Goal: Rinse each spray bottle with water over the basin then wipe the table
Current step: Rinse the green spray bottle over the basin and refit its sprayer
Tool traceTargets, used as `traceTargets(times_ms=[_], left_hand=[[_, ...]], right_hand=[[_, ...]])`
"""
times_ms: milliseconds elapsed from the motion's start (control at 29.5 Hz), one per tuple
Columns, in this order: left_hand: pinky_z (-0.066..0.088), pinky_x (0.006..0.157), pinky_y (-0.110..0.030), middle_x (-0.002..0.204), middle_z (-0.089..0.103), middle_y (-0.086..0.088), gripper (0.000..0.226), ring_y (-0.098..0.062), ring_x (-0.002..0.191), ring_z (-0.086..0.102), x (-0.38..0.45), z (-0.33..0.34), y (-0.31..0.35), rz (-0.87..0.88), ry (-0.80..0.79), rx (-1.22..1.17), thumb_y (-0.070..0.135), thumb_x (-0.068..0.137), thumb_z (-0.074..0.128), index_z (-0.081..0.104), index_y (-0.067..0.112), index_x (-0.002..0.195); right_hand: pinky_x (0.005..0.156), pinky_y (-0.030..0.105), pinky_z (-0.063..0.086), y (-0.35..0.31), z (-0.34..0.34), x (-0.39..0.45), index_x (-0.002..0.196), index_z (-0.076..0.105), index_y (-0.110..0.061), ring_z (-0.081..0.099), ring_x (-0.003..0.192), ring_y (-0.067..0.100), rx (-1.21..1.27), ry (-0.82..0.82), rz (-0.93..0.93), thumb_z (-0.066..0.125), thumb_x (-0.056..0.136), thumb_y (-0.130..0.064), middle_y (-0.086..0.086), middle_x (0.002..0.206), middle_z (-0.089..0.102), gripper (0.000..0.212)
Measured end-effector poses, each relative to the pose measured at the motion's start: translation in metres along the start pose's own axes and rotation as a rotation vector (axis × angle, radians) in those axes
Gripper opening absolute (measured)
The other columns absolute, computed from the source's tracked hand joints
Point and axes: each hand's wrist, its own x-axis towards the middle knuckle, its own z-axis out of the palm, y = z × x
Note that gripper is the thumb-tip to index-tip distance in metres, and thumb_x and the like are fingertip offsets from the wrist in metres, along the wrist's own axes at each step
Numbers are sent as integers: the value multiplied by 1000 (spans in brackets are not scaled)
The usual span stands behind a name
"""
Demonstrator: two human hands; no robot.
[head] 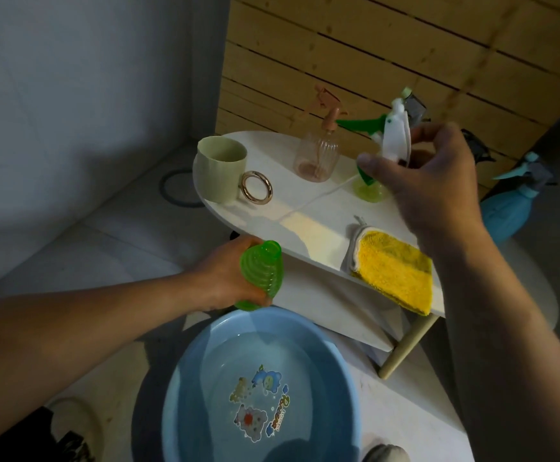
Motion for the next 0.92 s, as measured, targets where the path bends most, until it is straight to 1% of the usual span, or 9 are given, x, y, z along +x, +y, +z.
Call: traceTargets(times_ms=[102, 237, 305, 407, 542, 678, 780, 847, 915], left_hand=[[40, 66, -6, 102, 59, 20, 76, 9, 89, 53, 1, -1, 3, -8, 13, 20, 20, 64, 96, 51, 34, 123], [42, 66, -4, 101, 65, 17, 73, 8, 89, 58, 3, -2, 4, -25, 40, -15, 19, 61, 98, 58, 31, 122], [48, 73, -10, 104, 68, 13, 73, 2, 94, 62, 3, -2, 2, -30, 43, -31, 18, 60, 98, 59, 30, 121], [56, 87, -28, 105, 71, 10, 72, -8, 100, 68, 2, 0, 2, -25, 49, -53, 14, 58, 99, 62, 28, 119], [56, 91, -33, 108, 70, 10, 72, -9, 102, 67, 0, 1, 5, 10, 28, -46, 18, 59, 99, 61, 28, 120], [53, 85, -21, 110, 69, 10, 75, -6, 102, 66, 1, 3, 6, 27, 1, -39, 21, 59, 99, 60, 28, 123], [51, 77, -14, 107, 68, 9, 70, -7, 99, 66, 0, 4, 5, 19, -11, -53, 13, 62, 97, 60, 25, 120], [49, 69, -7, 101, 67, 8, 61, -4, 89, 64, -2, 3, 5, 27, -16, -42, 5, 66, 93, 59, 22, 114], [48, 67, -7, 98, 66, 6, 57, -4, 86, 62, -2, 2, 7, 37, -22, -46, 1, 69, 90, 58, 20, 112]], right_hand=[[62, 15, 56, -20, -3, -10, 114, 50, -24, 69, 80, 6, -57, -32, -95, 88, 75, -32, -4, 94, 66, 55], [63, 19, 58, -30, -4, -20, 112, 49, -27, 68, 80, 7, -99, -66, -158, 88, 76, -32, -6, 90, 66, 53], [62, 25, 59, -31, -2, -23, 110, 50, -28, 69, 77, 10, -103, -82, -165, 88, 76, -32, -5, 89, 67, 51], [63, 33, 61, -29, 4, -29, 110, 51, -28, 71, 77, 10, -92, -141, -156, 88, 77, -30, -1, 90, 69, 50], [67, 38, 62, -23, 15, -38, 114, 50, -31, 70, 82, 10, -103, -264, -150, 86, 78, -30, -3, 99, 68, 50], [69, 35, 63, -25, 15, -41, 114, 50, -33, 70, 87, 7, -92, -261, -171, 85, 78, -33, -5, 102, 67, 50], [70, 25, 62, -35, 6, -37, 118, 49, -29, 71, 88, 4, -69, -205, -216, 85, 78, -34, -4, 106, 68, 54], [69, 23, 60, -43, -1, -34, 119, 48, -28, 71, 88, 5, -91, -166, -276, 85, 78, -36, -4, 106, 67, 55], [68, 20, 58, -46, -3, -32, 121, 48, -27, 70, 87, 2, -122, -143, -323, 85, 79, -36, -6, 105, 66, 56]])
